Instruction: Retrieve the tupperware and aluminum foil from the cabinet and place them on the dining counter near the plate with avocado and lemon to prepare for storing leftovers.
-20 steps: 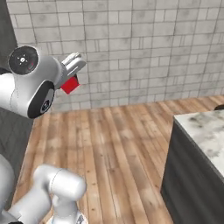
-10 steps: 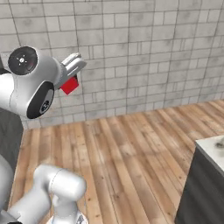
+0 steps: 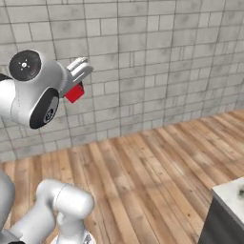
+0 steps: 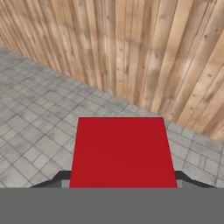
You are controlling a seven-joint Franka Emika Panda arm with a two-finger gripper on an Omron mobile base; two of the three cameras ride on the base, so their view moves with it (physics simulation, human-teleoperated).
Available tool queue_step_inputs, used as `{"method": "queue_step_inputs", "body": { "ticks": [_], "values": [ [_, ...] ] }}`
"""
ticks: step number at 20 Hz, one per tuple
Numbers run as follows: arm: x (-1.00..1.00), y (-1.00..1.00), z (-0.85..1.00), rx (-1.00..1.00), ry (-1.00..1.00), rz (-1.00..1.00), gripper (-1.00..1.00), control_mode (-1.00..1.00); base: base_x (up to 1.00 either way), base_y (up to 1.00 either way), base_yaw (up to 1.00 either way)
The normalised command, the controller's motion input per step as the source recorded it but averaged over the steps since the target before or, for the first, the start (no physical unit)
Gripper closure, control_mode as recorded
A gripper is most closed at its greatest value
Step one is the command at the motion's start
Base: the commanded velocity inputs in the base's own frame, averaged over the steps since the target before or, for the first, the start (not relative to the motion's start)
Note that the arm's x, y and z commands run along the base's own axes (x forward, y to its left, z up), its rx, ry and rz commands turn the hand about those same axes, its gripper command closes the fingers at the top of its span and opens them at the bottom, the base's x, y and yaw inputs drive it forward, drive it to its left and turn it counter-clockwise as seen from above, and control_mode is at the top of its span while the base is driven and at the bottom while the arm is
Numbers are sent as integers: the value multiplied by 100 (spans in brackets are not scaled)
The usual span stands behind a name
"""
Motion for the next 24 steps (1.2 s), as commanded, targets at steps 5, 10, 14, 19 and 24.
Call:
{"method": "queue_step_inputs", "body": {
  "ticks": [5, 10, 14, 19, 24],
  "values": [
    [0, 0, 0, 0, 0, 0, 100, 100, 100, 0, -47],
    [0, 0, 0, 0, 0, 0, 100, 100, 99, 0, -51],
    [0, 0, 0, 0, 0, 0, 100, 100, 87, 0, -55],
    [0, 0, 0, 0, 0, 0, 100, 100, 74, 0, -60],
    [0, 0, 0, 0, 0, 0, 100, 100, 66, 14, -64]
  ]
}}
